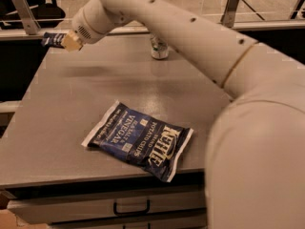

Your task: Pick rxbar blueberry

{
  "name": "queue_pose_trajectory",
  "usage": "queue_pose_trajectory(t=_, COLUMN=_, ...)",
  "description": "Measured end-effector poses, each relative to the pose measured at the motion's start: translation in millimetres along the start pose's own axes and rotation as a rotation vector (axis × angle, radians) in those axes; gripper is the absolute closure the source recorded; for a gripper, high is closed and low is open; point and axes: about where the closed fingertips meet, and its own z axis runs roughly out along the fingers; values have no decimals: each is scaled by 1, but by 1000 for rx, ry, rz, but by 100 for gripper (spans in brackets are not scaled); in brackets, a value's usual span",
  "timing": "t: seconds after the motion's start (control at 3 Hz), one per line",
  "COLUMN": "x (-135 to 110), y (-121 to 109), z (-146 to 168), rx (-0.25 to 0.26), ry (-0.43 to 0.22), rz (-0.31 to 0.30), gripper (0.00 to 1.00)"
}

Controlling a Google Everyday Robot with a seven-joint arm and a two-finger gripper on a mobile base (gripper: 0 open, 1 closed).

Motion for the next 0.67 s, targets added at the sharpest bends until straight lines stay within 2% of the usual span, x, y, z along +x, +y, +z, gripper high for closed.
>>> queue_pose_trajectory(t=0.33, x=11, y=-10, z=-65, rx=0, ry=-94, rz=-22, gripper=100)
queue_pose_trajectory(t=0.67, x=28, y=-23, z=-88, rx=29, ry=-100, rz=-20, gripper=100)
